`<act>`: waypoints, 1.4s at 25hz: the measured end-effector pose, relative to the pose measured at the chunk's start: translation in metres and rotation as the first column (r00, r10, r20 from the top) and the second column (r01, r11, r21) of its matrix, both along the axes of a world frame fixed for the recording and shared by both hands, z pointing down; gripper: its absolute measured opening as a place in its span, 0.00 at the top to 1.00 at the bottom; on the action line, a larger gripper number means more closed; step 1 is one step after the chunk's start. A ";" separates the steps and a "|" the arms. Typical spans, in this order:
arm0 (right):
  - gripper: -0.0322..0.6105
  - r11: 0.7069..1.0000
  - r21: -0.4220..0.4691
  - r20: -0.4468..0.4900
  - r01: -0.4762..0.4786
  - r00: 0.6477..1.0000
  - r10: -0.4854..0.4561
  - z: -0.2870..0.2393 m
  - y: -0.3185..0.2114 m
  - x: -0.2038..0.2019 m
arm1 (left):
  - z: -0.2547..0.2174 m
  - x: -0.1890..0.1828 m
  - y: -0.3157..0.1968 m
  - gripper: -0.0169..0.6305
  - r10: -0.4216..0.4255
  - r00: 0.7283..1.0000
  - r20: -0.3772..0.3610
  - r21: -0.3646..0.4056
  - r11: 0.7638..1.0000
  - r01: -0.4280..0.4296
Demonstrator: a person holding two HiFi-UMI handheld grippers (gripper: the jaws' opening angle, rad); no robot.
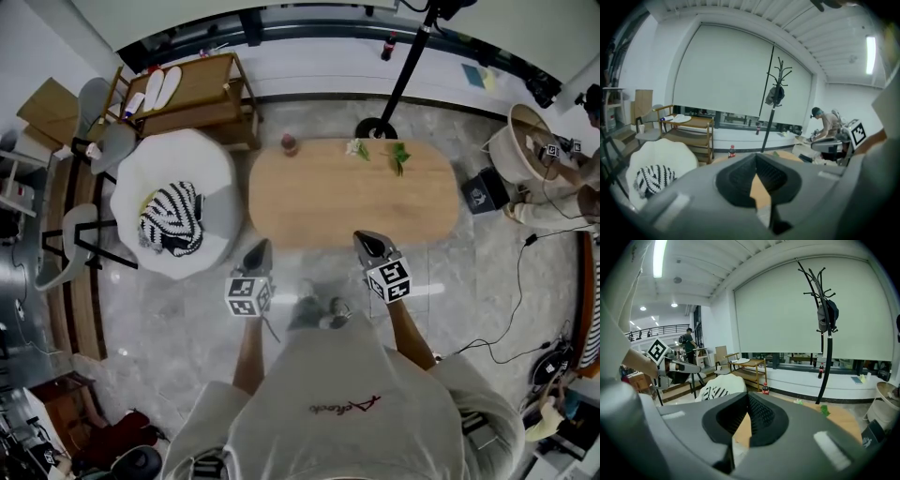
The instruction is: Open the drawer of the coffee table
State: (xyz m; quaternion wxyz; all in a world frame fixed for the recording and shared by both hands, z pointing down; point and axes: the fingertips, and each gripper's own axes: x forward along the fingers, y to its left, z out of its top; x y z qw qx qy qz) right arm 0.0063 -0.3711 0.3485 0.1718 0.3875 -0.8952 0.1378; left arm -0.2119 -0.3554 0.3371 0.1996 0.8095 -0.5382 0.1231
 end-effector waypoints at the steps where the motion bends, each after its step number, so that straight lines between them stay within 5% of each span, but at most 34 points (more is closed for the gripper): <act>1: 0.94 1.000 -0.003 -0.008 -0.004 1.000 0.004 0.002 -0.007 -0.007 | 0.003 -0.010 -0.007 0.98 -0.001 1.000 -0.005 -0.005 1.000 0.001; 9: 0.94 0.997 -0.044 -0.083 -0.058 0.995 0.054 0.021 -0.049 -0.036 | 0.040 -0.067 -0.049 0.98 0.012 0.999 -0.039 -0.056 0.998 -0.014; 20: 0.94 0.993 -0.108 -0.107 -0.050 0.994 0.038 0.059 -0.057 -0.052 | 0.084 -0.076 -0.052 0.98 0.020 0.998 -0.059 -0.121 0.992 -0.027; 35: 0.94 0.985 -0.169 -0.089 -0.029 0.996 0.014 0.154 0.042 -0.003 | 0.170 -0.033 0.054 0.98 0.024 1.000 -0.013 -0.205 0.978 -0.026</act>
